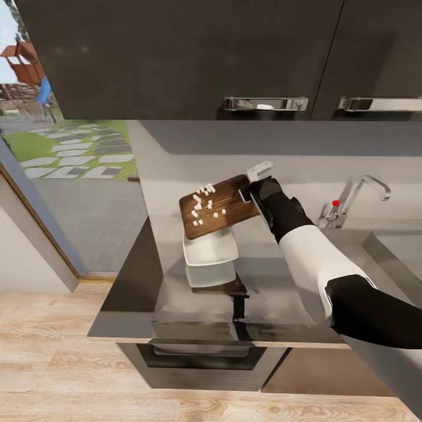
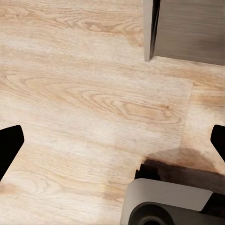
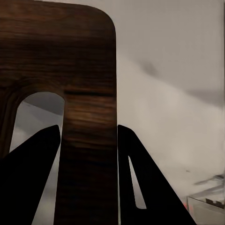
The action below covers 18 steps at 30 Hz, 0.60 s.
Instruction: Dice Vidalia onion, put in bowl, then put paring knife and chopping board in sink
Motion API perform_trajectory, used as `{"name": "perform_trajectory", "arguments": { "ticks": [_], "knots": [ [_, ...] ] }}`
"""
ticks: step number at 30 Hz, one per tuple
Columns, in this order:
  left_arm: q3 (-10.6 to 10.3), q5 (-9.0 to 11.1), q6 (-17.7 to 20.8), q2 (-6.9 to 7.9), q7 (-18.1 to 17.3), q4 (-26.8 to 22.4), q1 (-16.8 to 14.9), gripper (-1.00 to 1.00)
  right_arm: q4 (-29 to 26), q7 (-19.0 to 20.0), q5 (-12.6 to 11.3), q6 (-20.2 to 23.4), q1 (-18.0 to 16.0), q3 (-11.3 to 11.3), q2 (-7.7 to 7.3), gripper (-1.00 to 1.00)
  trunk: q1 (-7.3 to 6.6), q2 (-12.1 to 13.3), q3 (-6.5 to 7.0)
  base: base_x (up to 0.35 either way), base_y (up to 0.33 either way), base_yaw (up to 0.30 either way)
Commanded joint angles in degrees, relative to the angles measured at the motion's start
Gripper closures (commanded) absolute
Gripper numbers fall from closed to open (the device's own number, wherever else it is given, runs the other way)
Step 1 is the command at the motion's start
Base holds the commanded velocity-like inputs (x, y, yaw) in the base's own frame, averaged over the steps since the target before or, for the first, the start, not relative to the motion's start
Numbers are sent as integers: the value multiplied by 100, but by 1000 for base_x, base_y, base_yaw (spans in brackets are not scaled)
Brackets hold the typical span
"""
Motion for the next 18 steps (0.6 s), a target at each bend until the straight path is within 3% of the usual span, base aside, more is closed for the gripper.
{"name": "perform_trajectory", "arguments": {
  "ticks": [1, 7, 18],
  "knots": [
    [22, 29, -46, 1, -16, 24, -10, -100, -2, 4, 27, -2, -5, 16, -4, 100, 2, -8, -9, 0, 0, 0],
    [20, 29, -43, 1, -19, 24, -9, -100, -2, 6, 32, -60, -5, 8, -30, 100, 2, -8, -9, 0, 0, 0],
    [19, 31, -44, 1, -16, 24, -10, -100, 5, 15, 27, -67, -5, 7, -236, 100, 2, -8, -9, 0, 0, 0]
  ]
}}
